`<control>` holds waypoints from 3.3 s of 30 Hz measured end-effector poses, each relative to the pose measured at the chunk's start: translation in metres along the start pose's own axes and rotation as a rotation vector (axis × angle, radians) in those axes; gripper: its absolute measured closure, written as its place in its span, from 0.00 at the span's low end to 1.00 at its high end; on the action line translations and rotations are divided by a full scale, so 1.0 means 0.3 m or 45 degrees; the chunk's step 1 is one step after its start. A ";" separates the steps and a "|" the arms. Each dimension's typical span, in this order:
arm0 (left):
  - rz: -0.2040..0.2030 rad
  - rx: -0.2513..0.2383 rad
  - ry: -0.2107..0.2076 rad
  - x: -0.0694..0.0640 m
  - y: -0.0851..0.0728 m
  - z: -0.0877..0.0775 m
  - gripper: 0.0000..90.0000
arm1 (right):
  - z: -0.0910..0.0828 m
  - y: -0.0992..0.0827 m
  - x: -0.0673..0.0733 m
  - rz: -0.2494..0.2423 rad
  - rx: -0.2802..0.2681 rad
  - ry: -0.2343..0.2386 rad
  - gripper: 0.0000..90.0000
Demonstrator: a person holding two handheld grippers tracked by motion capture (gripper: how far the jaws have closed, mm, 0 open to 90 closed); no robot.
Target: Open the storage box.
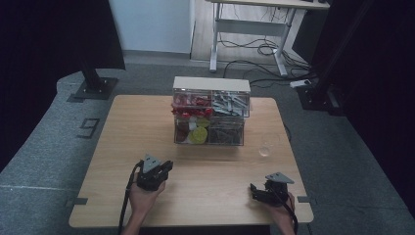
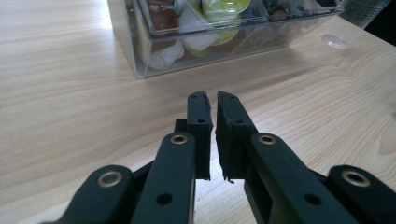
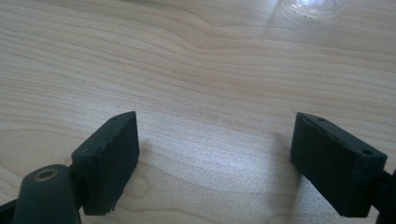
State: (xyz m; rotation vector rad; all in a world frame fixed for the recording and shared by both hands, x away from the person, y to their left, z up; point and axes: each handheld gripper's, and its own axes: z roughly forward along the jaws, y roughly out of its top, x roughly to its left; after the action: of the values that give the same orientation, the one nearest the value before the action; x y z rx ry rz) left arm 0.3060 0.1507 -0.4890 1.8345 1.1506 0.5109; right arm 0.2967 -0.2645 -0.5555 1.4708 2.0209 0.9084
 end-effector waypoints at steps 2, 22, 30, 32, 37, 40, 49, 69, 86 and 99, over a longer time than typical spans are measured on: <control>0.006 0.004 -0.004 -0.001 0.006 0.003 0.95 | 0.000 0.000 0.000 -0.002 -0.001 0.000 0.18; -0.044 0.001 -0.051 0.011 0.066 0.042 1.00 | -0.001 -0.001 0.000 0.002 -0.002 0.002 0.18; -0.032 0.001 -0.067 0.001 0.099 0.074 1.00 | -0.001 -0.001 -0.001 -0.001 -0.002 0.005 0.18; -0.029 -0.005 -0.063 -0.003 0.109 0.081 1.00 | -0.001 -0.001 -0.001 -0.001 -0.002 0.005 0.19; -0.025 -0.005 -0.069 -0.006 0.127 0.099 1.00 | -0.001 -0.001 -0.001 -0.003 -0.002 0.007 0.19; -0.019 0.002 -0.076 -0.009 0.138 0.111 1.00 | -0.001 -0.001 -0.001 -0.004 -0.003 0.008 0.19; -0.041 0.022 -0.099 -0.003 0.157 0.148 1.00 | -0.001 -0.001 0.000 -0.006 -0.004 0.010 0.19; -0.059 0.074 -0.091 0.000 0.156 0.224 1.00 | -0.001 0.000 0.000 -0.007 -0.005 0.012 0.20; -0.078 0.128 -0.088 0.007 0.144 0.294 1.00 | -0.001 0.000 0.000 -0.007 -0.004 0.012 0.20; -0.076 0.147 -0.085 0.006 0.156 0.319 1.00 | -0.001 0.000 0.000 -0.007 -0.005 0.012 0.20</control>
State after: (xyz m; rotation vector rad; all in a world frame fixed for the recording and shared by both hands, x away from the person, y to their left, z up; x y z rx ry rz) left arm 0.3988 0.0995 -0.4998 1.8950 1.2070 0.3533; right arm 0.2965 -0.2646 -0.5554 1.4612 2.0279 0.9182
